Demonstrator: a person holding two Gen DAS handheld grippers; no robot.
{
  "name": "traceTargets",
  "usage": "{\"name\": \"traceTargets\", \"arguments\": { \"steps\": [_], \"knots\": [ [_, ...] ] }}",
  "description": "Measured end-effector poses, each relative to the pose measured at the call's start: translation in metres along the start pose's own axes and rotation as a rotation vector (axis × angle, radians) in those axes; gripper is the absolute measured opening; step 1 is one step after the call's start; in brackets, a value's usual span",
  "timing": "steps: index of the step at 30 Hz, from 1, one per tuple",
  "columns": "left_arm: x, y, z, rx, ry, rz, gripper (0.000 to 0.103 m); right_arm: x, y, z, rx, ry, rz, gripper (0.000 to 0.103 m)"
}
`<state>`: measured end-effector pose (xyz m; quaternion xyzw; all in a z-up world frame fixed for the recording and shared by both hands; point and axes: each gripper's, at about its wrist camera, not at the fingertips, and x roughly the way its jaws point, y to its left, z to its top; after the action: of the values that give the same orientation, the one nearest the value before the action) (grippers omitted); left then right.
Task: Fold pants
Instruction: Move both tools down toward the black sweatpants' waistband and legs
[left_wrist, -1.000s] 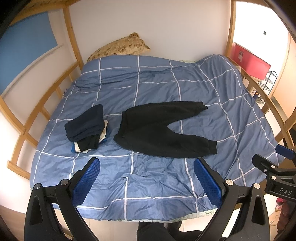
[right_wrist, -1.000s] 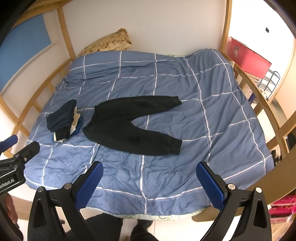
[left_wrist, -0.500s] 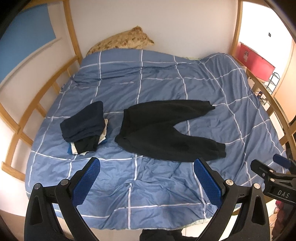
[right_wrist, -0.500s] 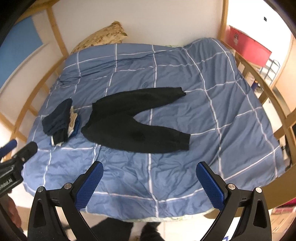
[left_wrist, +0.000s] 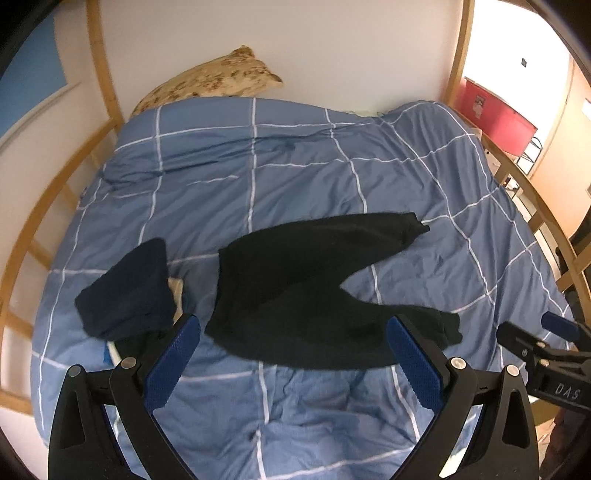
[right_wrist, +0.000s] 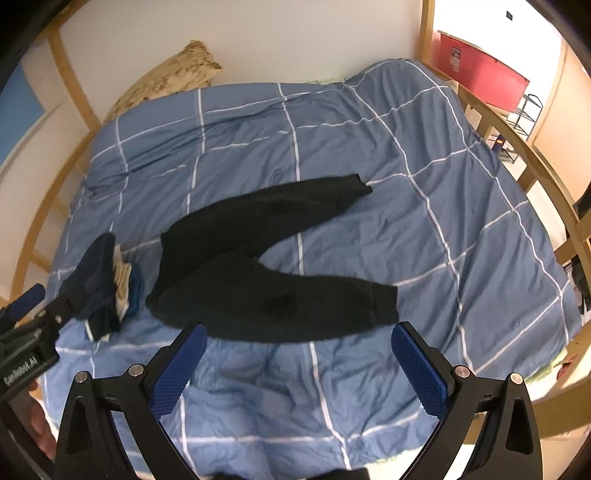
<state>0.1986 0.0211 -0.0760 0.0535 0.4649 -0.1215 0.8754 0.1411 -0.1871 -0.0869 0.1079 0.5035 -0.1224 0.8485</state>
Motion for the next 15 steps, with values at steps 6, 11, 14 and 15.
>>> {"name": "traceTargets", "arguments": {
  "steps": [6, 11, 14, 15],
  "knots": [
    [0.050, -0.017, 0.029, -0.008, -0.022, 0.015, 0.103, 0.040, -0.014, 0.039, -0.011, -0.035, -0.026, 0.102],
    [0.098, -0.049, 0.053, 0.004, -0.044, 0.044, 0.103, 0.090, -0.046, 0.077, 0.000, -0.048, -0.014, 0.102],
    [0.133, -0.071, 0.068, -0.011, -0.041, 0.043, 0.103, 0.116, -0.063, 0.095, 0.003, -0.041, -0.010, 0.102],
    [0.144, -0.076, 0.072, -0.018, -0.039, 0.043, 0.103, 0.126, -0.069, 0.103, -0.003, -0.042, -0.007, 0.102]
  ]
}}
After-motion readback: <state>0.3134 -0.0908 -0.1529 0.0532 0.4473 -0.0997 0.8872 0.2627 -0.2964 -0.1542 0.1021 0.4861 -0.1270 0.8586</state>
